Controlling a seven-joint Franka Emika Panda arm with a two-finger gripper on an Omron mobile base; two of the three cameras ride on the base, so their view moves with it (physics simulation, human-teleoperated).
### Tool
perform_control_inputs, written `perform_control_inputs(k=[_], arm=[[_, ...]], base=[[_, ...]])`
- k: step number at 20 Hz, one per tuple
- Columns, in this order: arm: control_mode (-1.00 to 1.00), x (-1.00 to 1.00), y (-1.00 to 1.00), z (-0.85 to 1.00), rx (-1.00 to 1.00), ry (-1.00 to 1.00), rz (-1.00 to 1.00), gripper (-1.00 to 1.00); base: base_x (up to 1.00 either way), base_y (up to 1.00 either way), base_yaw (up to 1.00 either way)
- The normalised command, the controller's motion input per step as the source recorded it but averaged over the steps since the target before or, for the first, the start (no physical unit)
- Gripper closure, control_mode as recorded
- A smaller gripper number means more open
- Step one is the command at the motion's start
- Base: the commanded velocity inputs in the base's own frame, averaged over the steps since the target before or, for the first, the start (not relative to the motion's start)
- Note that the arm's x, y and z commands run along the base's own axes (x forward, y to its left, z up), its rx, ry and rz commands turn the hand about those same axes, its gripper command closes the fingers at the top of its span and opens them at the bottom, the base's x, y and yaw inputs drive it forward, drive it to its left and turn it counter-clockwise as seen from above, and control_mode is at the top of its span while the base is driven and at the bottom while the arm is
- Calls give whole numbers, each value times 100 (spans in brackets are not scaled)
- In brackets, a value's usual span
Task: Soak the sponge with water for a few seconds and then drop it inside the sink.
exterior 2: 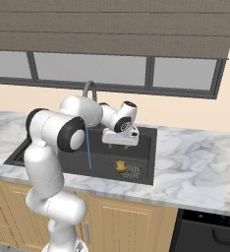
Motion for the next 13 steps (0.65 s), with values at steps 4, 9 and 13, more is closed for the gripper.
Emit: perform_control_inputs(k=[4,9,13], arm=[[-100,-60,0,76,0,0,0,-100],[-100,-57,0,70,0,0,0,-100],[-100,-54,0,65,0,0,0,-100]], base=[[0,0,0],[0,0,0],[0,0,0]])
